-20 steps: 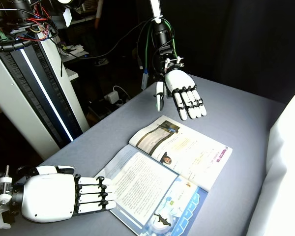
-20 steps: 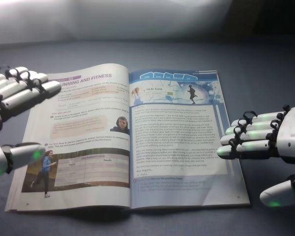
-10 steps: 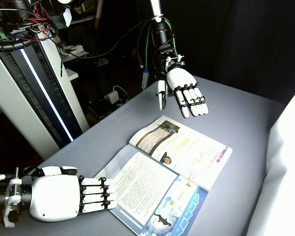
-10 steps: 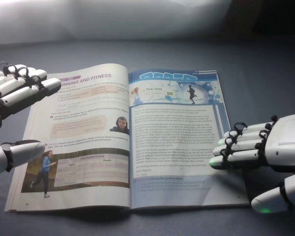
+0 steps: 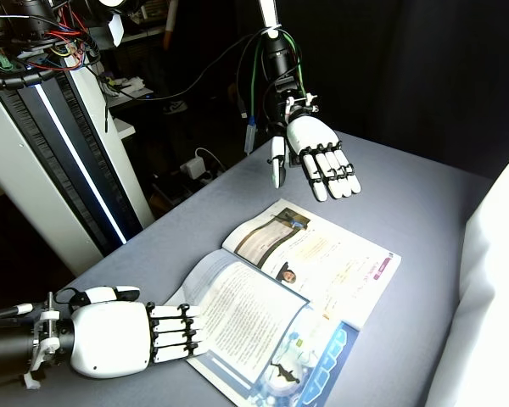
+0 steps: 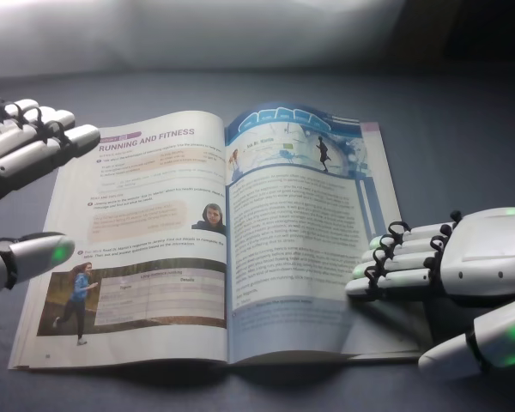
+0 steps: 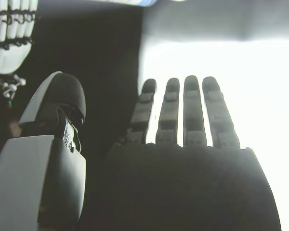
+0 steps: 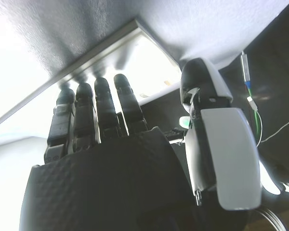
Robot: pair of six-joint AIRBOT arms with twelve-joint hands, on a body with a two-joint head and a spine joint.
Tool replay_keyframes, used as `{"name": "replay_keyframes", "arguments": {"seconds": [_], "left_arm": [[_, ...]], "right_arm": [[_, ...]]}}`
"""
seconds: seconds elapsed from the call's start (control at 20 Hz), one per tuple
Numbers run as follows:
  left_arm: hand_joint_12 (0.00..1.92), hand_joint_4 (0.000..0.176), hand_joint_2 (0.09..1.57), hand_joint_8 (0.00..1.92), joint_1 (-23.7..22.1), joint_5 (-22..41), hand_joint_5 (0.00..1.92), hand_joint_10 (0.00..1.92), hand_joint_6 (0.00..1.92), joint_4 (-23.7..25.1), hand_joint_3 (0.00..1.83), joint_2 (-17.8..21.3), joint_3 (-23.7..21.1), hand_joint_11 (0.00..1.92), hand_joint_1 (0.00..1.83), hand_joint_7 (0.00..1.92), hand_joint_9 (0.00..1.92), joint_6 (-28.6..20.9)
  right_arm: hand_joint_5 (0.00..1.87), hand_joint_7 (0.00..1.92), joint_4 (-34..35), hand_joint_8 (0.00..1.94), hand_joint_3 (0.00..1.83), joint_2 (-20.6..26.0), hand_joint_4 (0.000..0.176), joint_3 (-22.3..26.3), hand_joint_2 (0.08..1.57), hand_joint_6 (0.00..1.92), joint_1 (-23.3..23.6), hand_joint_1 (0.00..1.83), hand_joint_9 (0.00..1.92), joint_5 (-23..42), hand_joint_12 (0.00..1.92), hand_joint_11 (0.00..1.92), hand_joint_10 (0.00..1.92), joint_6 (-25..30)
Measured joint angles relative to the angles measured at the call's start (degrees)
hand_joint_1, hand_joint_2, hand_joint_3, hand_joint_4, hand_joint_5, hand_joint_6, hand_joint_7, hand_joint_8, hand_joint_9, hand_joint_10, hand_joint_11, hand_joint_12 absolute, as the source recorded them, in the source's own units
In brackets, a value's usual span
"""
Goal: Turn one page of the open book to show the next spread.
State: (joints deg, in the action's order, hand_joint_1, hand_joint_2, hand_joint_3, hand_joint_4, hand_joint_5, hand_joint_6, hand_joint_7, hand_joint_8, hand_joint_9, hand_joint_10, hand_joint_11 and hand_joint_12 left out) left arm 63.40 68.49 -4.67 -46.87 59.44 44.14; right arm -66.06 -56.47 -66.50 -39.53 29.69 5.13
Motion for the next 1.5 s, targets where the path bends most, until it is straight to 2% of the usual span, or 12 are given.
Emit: {"name": "replay_keyframes", "arguments": {"seconds": [0.05,0.1,0.2,0.45,0.65,0.7,0.75,0.85,0.9,1.0,1.3,1.5], "left_arm": [[0.03,0.016,1.34,0.00,0.0,0.4,0.05,0.00,0.01,-0.3,0.00,0.0,0.0,0.07,0.13,0.00,0.00,0.0],[0.27,0.000,1.34,0.00,0.3,0.7,0.06,0.00,0.00,-0.4,0.00,0.1,-0.1,0.01,0.13,0.00,0.00,0.2],[0.55,0.000,1.34,0.00,0.5,0.7,0.08,0.00,0.00,-0.5,0.00,0.3,-0.3,0.00,0.16,0.00,0.00,0.4],[0.47,0.000,1.34,0.00,1.0,1.9,0.05,0.00,0.00,-0.9,0.00,0.5,-0.4,0.00,0.17,0.00,0.00,0.5],[0.46,0.017,1.33,0.00,1.2,2.3,0.05,0.00,0.00,-1.9,0.00,0.9,-0.7,0.00,0.19,0.00,0.00,0.8],[0.28,0.030,1.33,0.00,1.2,2.5,0.04,0.00,0.00,-2.0,0.00,0.9,-0.7,0.00,0.17,0.00,0.00,0.8],[0.29,0.030,1.33,0.00,1.4,2.8,0.04,0.00,0.00,-2.0,0.00,0.9,-0.7,0.00,0.18,0.00,0.00,0.9],[0.46,0.030,1.36,0.00,1.6,3.2,0.06,0.00,0.00,-2.0,0.01,1.0,-0.9,0.00,0.27,0.00,0.00,0.9],[0.39,0.038,1.38,0.00,1.6,3.1,0.06,0.00,0.00,-2.0,0.00,1.0,-0.9,0.00,0.30,0.00,0.00,0.9],[0.35,0.032,1.40,0.00,1.7,3.1,0.07,0.00,0.00,-2.2,0.00,1.0,-0.9,0.00,0.34,0.00,0.00,0.9],[0.41,0.023,1.41,0.00,1.8,3.3,0.06,0.00,0.00,-2.2,0.00,1.0,-0.9,0.00,0.28,0.00,0.00,0.9],[0.45,0.029,1.47,0.00,2.1,4.0,0.06,0.00,0.00,-3.2,0.01,1.0,-0.9,0.00,0.26,0.00,0.00,1.1]], "right_arm": [[0.03,0.00,0.1,0.00,0.00,-0.4,0.000,-0.3,1.24,0.00,0.0,0.00,0.00,0.2,0.00,0.00,0.00,0.0],[0.02,0.00,0.2,0.00,0.00,-0.8,0.000,-0.7,1.24,0.00,0.0,0.00,0.00,0.5,0.00,0.00,0.00,0.0],[0.01,0.00,0.5,0.00,0.00,-1.8,0.000,-1.6,1.25,0.01,0.0,0.00,0.00,1.3,0.00,0.00,0.00,0.0],[0.00,0.00,2.9,0.00,0.00,-4.8,0.000,-4.0,1.25,0.00,0.5,0.00,0.00,2.6,0.00,0.00,0.00,-0.5],[0.00,0.00,6.1,0.00,0.00,-6.8,0.000,-5.1,1.22,0.00,0.8,0.00,0.00,2.8,0.00,0.00,0.00,-4.0],[0.00,0.00,6.5,0.00,0.00,-7.4,0.000,-5.5,1.20,0.00,1.3,0.00,0.00,3.0,0.00,0.00,0.00,-4.3],[0.00,0.00,6.6,0.00,0.00,-7.9,0.000,-5.8,1.20,0.00,1.7,0.00,0.00,2.8,0.00,0.00,0.00,-4.6],[0.00,0.00,7.1,0.00,0.02,-9.2,0.000,-6.3,1.38,0.00,2.4,0.00,0.00,2.5,0.00,0.00,0.00,-5.6],[0.00,0.00,8.1,0.00,0.05,-10.1,0.000,-6.7,1.46,0.00,2.6,0.00,0.00,2.6,0.00,0.00,0.00,-6.3],[0.00,0.00,9.1,0.00,0.04,-11.7,0.000,-7.9,1.57,0.00,3.0,0.00,0.00,3.2,0.00,0.00,0.00,-6.7],[0.00,0.00,12.1,0.00,0.01,-16.7,0.000,-10.7,1.53,0.00,4.4,0.00,0.00,4.5,0.00,0.00,0.00,-9.1],[0.03,0.00,15.8,0.00,0.00,-18.1,0.000,-11.4,1.52,0.00,5.8,0.01,0.00,5.4,0.00,0.00,0.00,-11.8]]}}
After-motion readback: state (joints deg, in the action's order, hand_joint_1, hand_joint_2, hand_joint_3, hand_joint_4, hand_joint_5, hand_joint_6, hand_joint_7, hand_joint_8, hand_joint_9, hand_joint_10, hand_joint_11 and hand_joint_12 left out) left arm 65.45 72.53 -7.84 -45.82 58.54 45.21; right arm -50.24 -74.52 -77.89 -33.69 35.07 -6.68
